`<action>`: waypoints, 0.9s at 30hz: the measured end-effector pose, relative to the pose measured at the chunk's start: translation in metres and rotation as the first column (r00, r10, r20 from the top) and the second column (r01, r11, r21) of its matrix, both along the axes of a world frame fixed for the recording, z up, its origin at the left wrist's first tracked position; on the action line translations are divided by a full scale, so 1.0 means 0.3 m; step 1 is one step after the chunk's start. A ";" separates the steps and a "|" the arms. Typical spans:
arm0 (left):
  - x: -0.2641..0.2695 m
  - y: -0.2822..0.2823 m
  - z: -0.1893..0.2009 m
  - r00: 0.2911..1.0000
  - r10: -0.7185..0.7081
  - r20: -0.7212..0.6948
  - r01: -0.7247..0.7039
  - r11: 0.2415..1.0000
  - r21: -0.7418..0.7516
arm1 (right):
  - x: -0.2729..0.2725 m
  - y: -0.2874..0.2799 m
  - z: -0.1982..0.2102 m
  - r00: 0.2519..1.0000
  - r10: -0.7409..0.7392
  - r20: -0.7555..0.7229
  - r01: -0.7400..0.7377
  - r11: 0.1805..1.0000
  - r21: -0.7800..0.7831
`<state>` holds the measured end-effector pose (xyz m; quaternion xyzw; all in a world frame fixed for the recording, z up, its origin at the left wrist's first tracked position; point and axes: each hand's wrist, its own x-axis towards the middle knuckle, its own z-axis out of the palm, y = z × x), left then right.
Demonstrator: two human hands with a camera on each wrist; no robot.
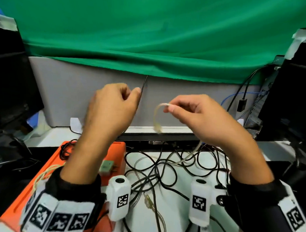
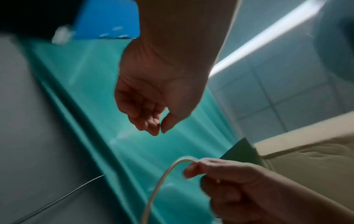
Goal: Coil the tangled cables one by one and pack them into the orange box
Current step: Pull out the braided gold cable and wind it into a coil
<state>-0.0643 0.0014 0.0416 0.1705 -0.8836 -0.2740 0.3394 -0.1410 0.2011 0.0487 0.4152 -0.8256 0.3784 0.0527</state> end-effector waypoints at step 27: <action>-0.016 -0.022 0.013 0.784 -0.380 -0.491 0.620 0.505 0.600 | -0.067 0.130 0.049 0.947 -0.320 -0.035 0.274 0.857 -0.436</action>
